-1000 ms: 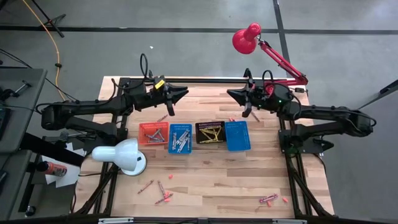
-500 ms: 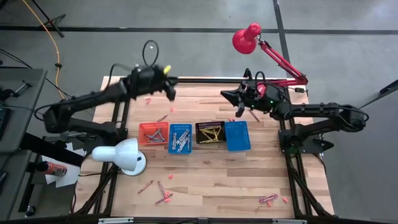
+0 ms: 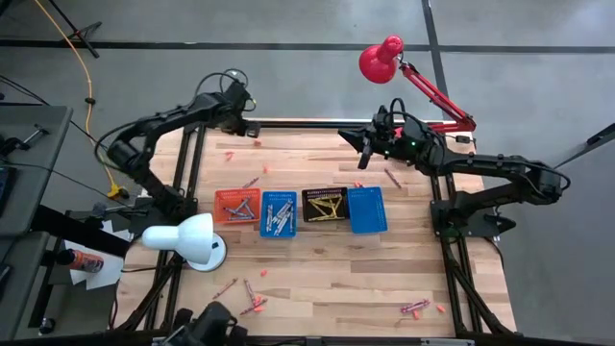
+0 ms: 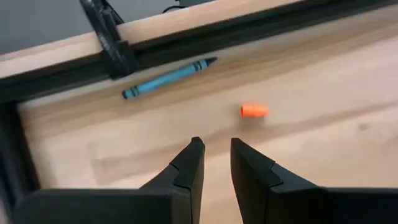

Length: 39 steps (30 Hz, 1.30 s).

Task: Sort crayons
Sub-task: Put the blue crayon into the orange bin

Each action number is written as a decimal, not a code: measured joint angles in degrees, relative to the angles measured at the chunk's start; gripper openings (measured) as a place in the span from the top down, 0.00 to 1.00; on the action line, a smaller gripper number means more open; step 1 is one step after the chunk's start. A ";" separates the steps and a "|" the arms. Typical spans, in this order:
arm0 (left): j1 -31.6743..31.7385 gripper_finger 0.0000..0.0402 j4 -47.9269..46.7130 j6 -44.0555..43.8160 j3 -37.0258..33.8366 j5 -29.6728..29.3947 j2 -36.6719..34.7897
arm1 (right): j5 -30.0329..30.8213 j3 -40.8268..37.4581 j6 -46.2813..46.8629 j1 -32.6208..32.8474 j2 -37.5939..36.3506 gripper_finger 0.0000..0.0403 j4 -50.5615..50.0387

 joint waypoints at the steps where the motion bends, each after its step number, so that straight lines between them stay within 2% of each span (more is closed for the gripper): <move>1: -0.05 0.84 0.97 -0.54 0.03 -0.82 1.10 | -0.01 0.00 0.02 -0.16 0.00 1.00 -0.06; 6: -0.47 0.89 3.44 -4.88 0.06 -12.50 5.71 | -0.02 0.02 0.23 -0.16 0.00 1.00 -0.25; 9: -0.28 0.97 5.87 -6.13 -0.55 -14.88 7.01 | -0.02 0.02 0.43 -0.16 0.00 1.00 -0.44; 16: 1.30 1.00 10.02 -11.85 -4.14 -13.86 7.23 | -0.02 0.02 0.44 -0.16 0.00 1.00 -0.50; 24: 4.37 1.00 14.75 -13.51 -7.28 -13.18 7.23 | 0.00 0.02 0.04 -0.16 0.00 1.00 -1.28; 32: 6.64 1.00 18.10 -13.47 -7.33 -11.66 7.40 | 0.00 0.02 0.20 -0.16 0.00 1.00 -1.34; 35: 6.96 1.00 17.25 -14.36 -7.33 -9.36 8.78 | 0.00 0.02 0.42 -0.16 0.00 1.00 -1.33; 39: 6.43 1.00 17.05 -15.13 -7.35 -9.26 10.96 | 0.00 0.02 0.42 -0.16 0.00 1.00 -1.32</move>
